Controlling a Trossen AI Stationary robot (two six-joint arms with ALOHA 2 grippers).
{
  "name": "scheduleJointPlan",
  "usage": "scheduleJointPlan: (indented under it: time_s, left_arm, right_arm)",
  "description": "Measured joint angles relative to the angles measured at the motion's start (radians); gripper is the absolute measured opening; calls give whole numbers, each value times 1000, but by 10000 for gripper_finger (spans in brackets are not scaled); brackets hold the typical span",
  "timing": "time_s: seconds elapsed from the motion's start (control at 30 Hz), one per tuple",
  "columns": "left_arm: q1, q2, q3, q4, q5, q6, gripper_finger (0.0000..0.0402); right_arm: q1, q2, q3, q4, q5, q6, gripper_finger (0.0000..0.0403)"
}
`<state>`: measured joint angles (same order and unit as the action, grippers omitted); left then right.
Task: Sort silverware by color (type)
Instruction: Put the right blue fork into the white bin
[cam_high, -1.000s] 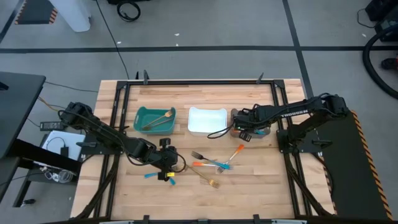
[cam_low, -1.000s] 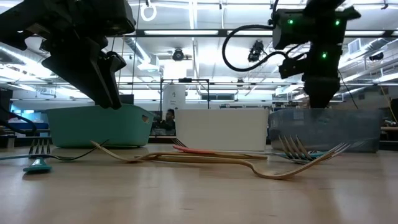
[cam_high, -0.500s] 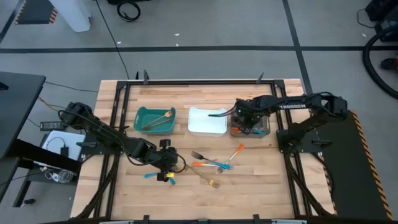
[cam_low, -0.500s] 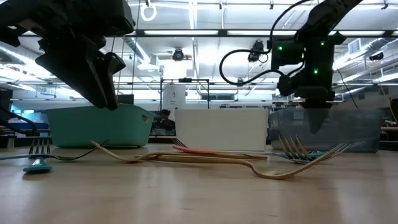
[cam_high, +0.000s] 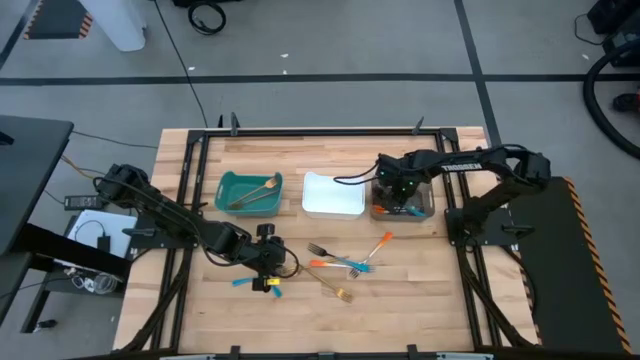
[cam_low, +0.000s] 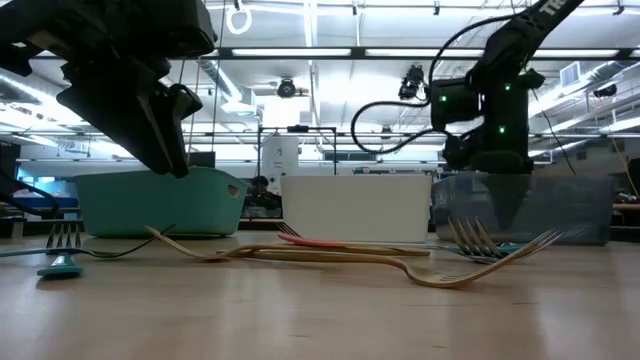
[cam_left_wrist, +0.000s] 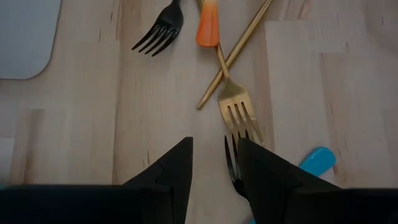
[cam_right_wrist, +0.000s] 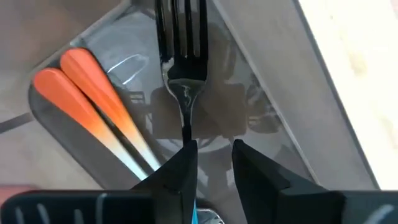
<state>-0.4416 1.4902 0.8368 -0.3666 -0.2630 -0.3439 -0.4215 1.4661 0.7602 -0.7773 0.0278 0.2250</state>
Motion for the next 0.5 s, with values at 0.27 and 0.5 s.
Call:
scheduleJointPlan:
  time_s: [0.27, 0.5]
  left_arm:
    - [0, 0, 0, -5, 0, 0, 137]
    - [0, 0, 0, -7, 5, 0, 137]
  right_arm:
    - [1, 45, -1, 2, 4, -1, 119]
    - [0, -8, 5, -19, 58, 21, 99]
